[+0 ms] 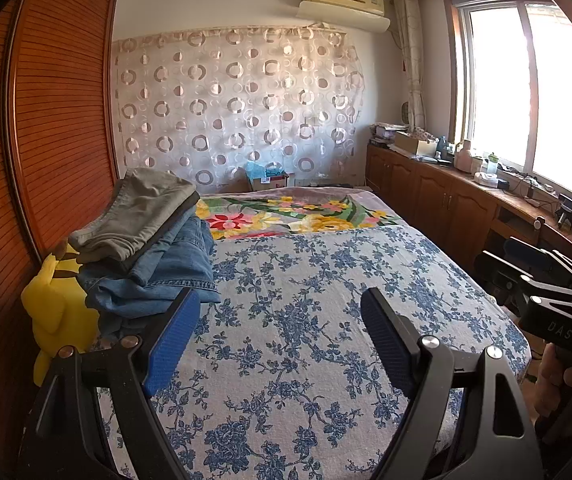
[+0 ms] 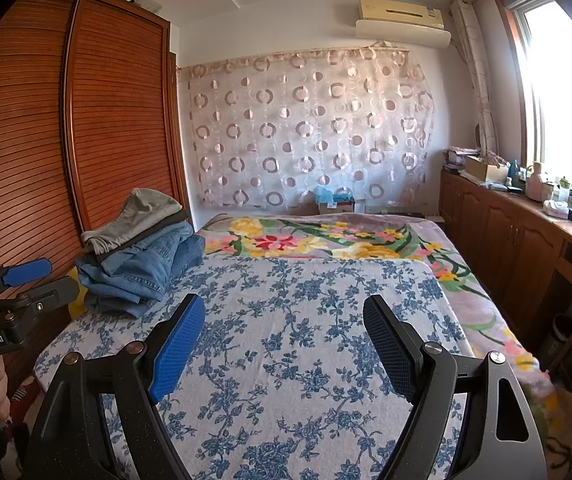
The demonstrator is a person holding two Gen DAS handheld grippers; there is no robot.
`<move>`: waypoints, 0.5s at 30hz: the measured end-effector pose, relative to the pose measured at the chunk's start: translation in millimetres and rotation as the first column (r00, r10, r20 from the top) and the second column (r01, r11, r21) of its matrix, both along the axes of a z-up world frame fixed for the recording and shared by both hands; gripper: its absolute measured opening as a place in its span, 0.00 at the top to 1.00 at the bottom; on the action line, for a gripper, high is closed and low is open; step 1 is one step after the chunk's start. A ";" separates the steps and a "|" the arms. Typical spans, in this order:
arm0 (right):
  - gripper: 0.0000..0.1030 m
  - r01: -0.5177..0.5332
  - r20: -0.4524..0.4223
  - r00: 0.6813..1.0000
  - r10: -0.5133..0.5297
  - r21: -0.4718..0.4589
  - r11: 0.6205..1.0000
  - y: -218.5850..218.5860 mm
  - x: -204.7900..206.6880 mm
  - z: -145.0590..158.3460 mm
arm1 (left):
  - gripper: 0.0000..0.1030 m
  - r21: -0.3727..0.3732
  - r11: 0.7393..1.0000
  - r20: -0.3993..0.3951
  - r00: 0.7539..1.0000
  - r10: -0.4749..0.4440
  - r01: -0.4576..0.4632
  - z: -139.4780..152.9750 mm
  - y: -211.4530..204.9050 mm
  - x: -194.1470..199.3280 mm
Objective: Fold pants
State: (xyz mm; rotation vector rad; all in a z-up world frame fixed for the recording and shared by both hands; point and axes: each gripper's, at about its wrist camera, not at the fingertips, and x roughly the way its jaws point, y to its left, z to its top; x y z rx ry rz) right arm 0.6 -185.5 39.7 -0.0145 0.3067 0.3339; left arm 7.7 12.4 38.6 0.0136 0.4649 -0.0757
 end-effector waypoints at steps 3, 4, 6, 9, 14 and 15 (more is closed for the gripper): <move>0.19 0.000 0.000 1.000 0.000 0.000 1.000 0.1 -0.1 -0.1 | 0.19 0.001 1.000 0.001 1.000 0.001 -0.001 0.3 -0.2 0.2; 0.19 0.001 0.000 1.000 -0.001 0.000 1.000 0.1 -0.2 -0.1 | 0.19 0.001 1.000 0.001 1.000 0.001 -0.001 0.3 -0.1 0.2; 0.19 0.000 -0.001 1.000 0.000 0.001 1.000 0.0 0.0 -0.2 | 0.19 0.001 1.000 0.001 1.000 0.001 -0.001 0.2 -0.1 0.2; 0.19 0.000 -0.001 1.000 0.000 0.002 1.000 -0.2 0.3 -0.2 | 0.19 0.000 1.000 0.001 1.000 0.001 -0.001 0.3 -0.9 -0.8; 0.19 0.000 -0.001 1.000 0.000 0.003 1.000 -0.3 0.4 0.1 | 0.19 0.001 1.000 0.001 1.000 0.000 0.000 0.4 -0.9 -0.6; 0.19 -0.001 -0.001 1.000 0.001 0.002 1.000 -0.3 0.1 -0.1 | 0.19 0.001 1.000 0.002 1.000 0.001 -0.001 0.0 -1.1 -1.0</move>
